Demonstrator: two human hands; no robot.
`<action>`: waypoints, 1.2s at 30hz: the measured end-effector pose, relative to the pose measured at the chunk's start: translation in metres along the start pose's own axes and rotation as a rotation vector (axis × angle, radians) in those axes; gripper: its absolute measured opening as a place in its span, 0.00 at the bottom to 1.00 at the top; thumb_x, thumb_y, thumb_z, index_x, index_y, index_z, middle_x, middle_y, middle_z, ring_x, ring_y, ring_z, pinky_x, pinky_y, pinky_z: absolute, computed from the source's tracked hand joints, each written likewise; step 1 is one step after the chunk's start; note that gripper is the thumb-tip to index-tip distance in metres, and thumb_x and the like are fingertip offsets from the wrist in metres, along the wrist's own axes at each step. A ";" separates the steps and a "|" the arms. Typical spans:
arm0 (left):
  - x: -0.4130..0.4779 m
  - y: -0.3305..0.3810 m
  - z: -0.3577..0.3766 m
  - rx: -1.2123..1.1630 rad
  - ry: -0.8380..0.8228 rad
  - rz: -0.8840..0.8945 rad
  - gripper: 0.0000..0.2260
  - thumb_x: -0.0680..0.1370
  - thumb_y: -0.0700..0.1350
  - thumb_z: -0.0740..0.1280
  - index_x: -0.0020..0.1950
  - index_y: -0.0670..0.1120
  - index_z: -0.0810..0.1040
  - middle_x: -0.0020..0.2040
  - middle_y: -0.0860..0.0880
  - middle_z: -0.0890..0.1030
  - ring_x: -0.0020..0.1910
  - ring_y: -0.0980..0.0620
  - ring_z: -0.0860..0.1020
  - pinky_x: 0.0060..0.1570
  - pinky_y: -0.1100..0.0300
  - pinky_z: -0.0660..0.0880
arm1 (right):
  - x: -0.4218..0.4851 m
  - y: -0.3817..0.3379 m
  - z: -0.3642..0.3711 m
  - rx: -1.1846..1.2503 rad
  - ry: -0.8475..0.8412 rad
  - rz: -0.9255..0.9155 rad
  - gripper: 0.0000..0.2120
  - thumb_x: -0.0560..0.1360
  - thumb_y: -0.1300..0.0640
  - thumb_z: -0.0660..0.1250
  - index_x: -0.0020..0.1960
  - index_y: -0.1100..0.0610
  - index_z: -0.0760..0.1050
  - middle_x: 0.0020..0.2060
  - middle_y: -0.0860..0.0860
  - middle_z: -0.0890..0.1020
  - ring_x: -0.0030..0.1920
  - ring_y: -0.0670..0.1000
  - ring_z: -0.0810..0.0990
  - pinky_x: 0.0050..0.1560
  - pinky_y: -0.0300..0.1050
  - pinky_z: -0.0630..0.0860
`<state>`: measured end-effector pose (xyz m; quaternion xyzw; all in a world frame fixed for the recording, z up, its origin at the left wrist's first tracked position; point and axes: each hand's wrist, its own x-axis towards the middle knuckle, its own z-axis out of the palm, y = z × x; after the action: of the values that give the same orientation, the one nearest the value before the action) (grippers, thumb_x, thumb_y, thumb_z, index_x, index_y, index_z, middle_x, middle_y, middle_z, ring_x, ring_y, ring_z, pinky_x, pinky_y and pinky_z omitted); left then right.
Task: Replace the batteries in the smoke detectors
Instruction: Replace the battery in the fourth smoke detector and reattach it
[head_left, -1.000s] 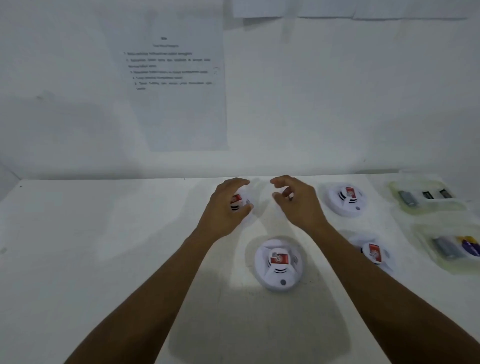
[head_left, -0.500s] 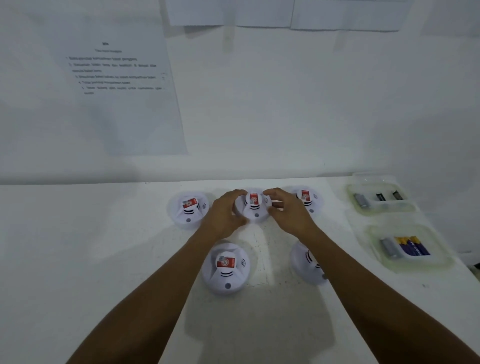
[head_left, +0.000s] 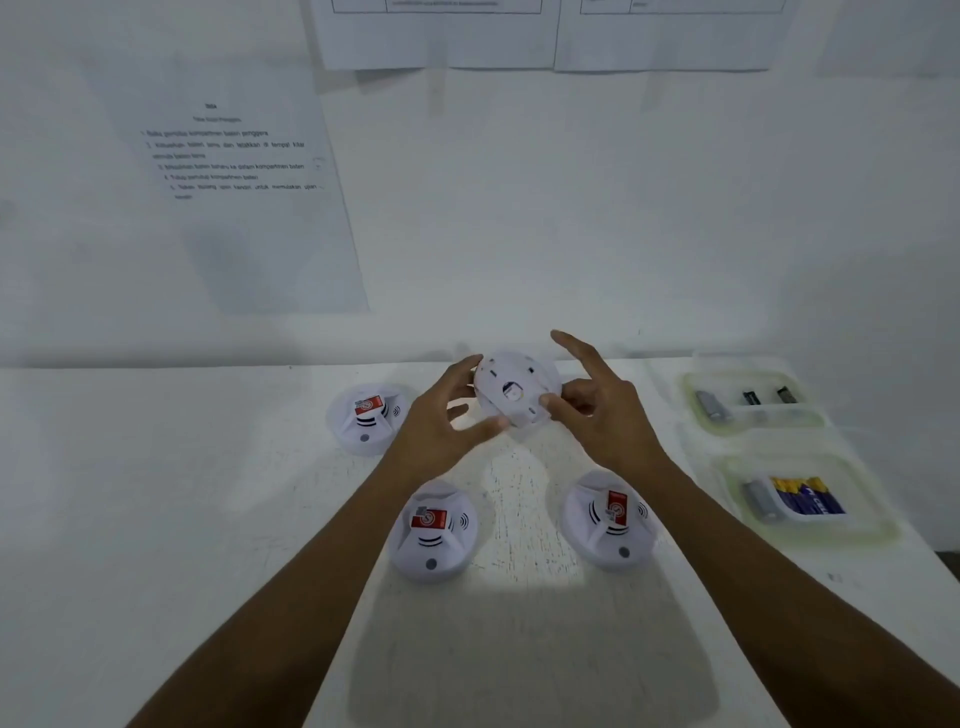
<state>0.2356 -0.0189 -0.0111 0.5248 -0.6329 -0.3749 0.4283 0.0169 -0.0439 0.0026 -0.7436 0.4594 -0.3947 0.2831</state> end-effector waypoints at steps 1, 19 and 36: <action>-0.003 -0.001 0.002 0.009 -0.018 0.026 0.39 0.68 0.54 0.76 0.75 0.55 0.62 0.71 0.55 0.71 0.65 0.62 0.72 0.62 0.65 0.73 | -0.002 -0.003 -0.003 0.058 -0.012 0.025 0.31 0.77 0.54 0.70 0.76 0.44 0.61 0.32 0.53 0.84 0.36 0.49 0.83 0.44 0.35 0.79; -0.015 0.017 -0.001 0.044 -0.167 0.203 0.43 0.60 0.48 0.82 0.70 0.52 0.64 0.66 0.54 0.71 0.66 0.55 0.71 0.62 0.61 0.73 | -0.024 -0.039 -0.015 -0.005 -0.021 0.011 0.18 0.71 0.52 0.76 0.60 0.47 0.79 0.59 0.46 0.79 0.51 0.44 0.81 0.46 0.39 0.78; -0.011 0.021 -0.005 0.130 -0.121 0.177 0.38 0.56 0.64 0.76 0.61 0.59 0.65 0.58 0.57 0.69 0.59 0.57 0.72 0.54 0.73 0.70 | -0.016 -0.055 0.010 -0.017 -0.077 0.069 0.31 0.65 0.47 0.80 0.63 0.52 0.74 0.59 0.46 0.79 0.58 0.48 0.77 0.52 0.46 0.82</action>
<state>0.2336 -0.0050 0.0085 0.4700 -0.7244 -0.3249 0.3858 0.0466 -0.0059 0.0356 -0.7444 0.4770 -0.3519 0.3075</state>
